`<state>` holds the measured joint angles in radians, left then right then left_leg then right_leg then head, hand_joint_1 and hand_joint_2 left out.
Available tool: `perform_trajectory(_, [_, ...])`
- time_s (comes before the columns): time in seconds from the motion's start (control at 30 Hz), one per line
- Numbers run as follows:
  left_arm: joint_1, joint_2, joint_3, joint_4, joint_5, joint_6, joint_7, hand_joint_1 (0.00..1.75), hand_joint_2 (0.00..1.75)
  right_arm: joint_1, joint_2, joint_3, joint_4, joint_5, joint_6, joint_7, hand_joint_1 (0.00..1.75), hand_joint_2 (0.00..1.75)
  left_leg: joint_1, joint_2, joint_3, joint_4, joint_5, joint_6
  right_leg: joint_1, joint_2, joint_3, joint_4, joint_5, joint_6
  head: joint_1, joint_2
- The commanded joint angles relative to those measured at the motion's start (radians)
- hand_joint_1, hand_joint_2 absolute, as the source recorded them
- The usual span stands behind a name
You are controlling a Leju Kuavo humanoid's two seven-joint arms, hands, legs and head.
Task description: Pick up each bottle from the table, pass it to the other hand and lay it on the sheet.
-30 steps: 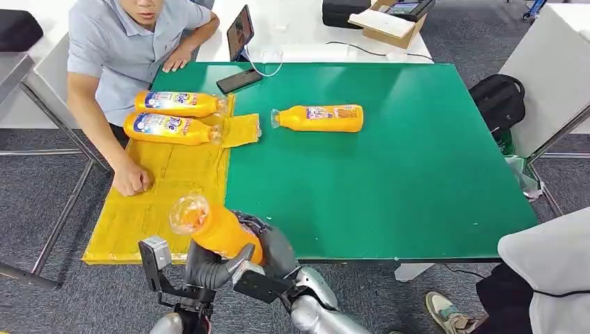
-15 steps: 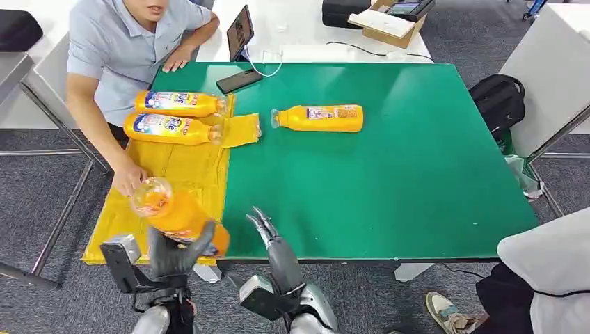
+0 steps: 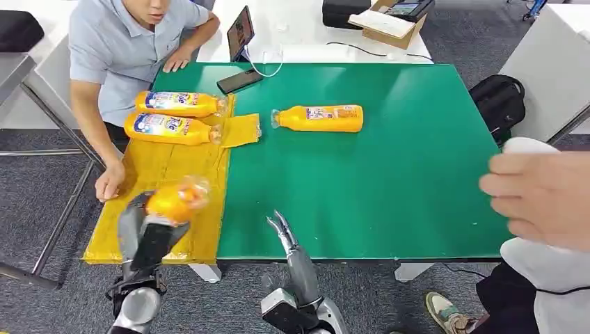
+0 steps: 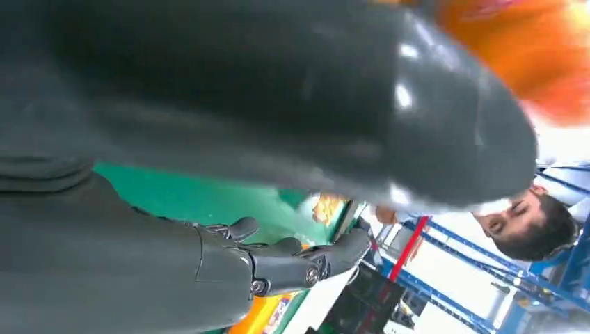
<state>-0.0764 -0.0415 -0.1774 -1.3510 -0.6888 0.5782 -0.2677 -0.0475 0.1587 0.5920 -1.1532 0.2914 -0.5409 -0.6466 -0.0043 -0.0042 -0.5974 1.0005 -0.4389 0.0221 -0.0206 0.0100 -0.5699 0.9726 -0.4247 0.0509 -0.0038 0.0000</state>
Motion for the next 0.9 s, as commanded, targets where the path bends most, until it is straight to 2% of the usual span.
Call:
perform_trajectory(0.03, [-0.279,0.120,-0.099,0.508,-0.249,-0.186,0.153,1.75,1.75,-0.014,0.000,-0.013,0.015,-0.017,0.082,-0.007,0.00,0.00,0.001,-0.003,0.003,-0.001,0.001,-0.002,0.001,-0.004,0.004,-0.001,-0.001,-0.002,0.000,0.000])
perform_trajectory(0.23, [-0.287,0.116,-0.104,0.522,-0.261,-0.192,0.156,1.75,1.75,-0.013,0.001,-0.012,0.017,-0.017,0.085,-0.006,0.00,0.00,0.001,-0.001,0.005,-0.001,0.000,-0.002,0.001,-0.002,0.006,-0.001,-0.001,-0.002,0.000,0.000])
perform_trajectory(0.27, [-0.313,0.112,-0.111,0.558,-0.278,-0.241,0.183,1.75,1.75,-0.015,0.002,-0.009,0.023,-0.018,0.093,-0.006,0.00,0.00,0.002,-0.001,0.005,-0.001,0.000,-0.002,0.002,-0.002,0.007,-0.001,0.000,-0.003,0.000,0.000])
perform_trajectory(0.33, [-0.379,0.110,-0.136,0.660,-0.287,-0.322,0.199,1.52,1.75,-0.024,0.007,-0.003,0.051,-0.022,0.116,-0.005,0.00,0.00,0.002,0.000,0.006,-0.001,0.000,-0.003,0.002,0.000,0.007,-0.001,0.000,-0.003,0.000,0.000])
perform_trajectory(0.4, [-0.425,0.109,-0.164,0.723,-0.338,-0.336,0.217,1.26,1.75,-0.029,0.012,-0.002,0.069,-0.025,0.127,-0.008,0.00,0.00,0.001,0.000,0.007,-0.001,0.001,-0.003,0.002,-0.001,0.007,-0.001,0.000,-0.003,0.000,0.000])
perform_trajectory(0.47, [-0.460,0.097,-0.171,0.764,-0.347,-0.368,0.211,0.70,1.75,-0.032,0.016,-0.005,0.082,-0.029,0.130,-0.011,0.00,0.00,0.002,-0.004,0.007,-0.001,0.002,-0.003,0.002,-0.005,0.009,0.000,0.000,-0.003,0.000,0.000])
perform_trajectory(0.5, [-0.464,0.093,-0.171,0.765,-0.347,-0.373,0.210,0.70,1.75,-0.033,0.016,-0.006,0.084,-0.030,0.130,-0.011,0.00,0.00,0.001,-0.003,0.009,-0.001,0.001,-0.002,0.001,-0.003,0.010,0.000,0.000,-0.002,0.000,0.000])
perform_trajectory(0.53, [-0.464,0.093,-0.171,0.765,-0.347,-0.373,0.210,0.40,1.75,-0.033,0.016,-0.006,0.084,-0.030,0.130,-0.011,0.00,0.00,0.001,-0.004,0.009,-0.002,0.002,-0.003,0.002,-0.005,0.011,-0.001,0.000,-0.003,0.000,0.000])
perform_trajectory(0.6, [-0.453,0.076,-0.141,0.740,-0.281,-0.403,0.168,0.00,1.75,-0.036,0.019,-0.008,0.097,-0.031,0.135,-0.012,0.00,0.00,0.002,-0.003,0.010,-0.002,0.002,-0.003,0.002,-0.003,0.012,-0.001,0.001,-0.004,0.000,0.000])
perform_trajectory(0.67, [-0.416,0.059,-0.093,0.683,-0.127,-0.502,0.085,0.00,1.75,-0.038,0.022,-0.008,0.114,-0.034,0.137,-0.013,0.00,0.00,0.001,-0.002,0.012,-0.002,0.002,-0.003,0.001,-0.002,0.012,0.000,0.001,-0.004,0.000,0.000])
perform_trajectory(0.73, [-0.386,0.066,-0.097,0.632,-0.033,-0.564,0.054,0.00,1.75,-0.041,0.024,-0.010,0.130,-0.040,0.139,-0.021,0.00,0.00,0.001,0.001,0.012,-0.002,0.002,-0.004,0.002,-0.002,0.012,0.000,0.002,-0.005,0.000,0.000])
perform_trajectory(0.83, [-0.384,0.086,-0.167,0.588,-0.052,-0.529,0.069,0.00,1.75,-0.046,0.027,-0.016,0.147,-0.042,0.132,-0.027,0.00,0.00,0.003,0.002,0.012,-0.003,0.001,-0.005,0.003,-0.001,0.012,-0.002,0.002,-0.007,0.000,0.000])
perform_trajectory(0.9, [-0.372,0.079,-0.180,0.543,-0.046,-0.470,0.066,0.00,1.75,-0.045,0.026,-0.019,0.146,-0.040,0.131,-0.026,0.00,0.00,0.002,-0.002,0.013,-0.002,0.002,-0.004,0.002,-0.004,0.014,-0.002,0.001,-0.006,0.000,0.000])
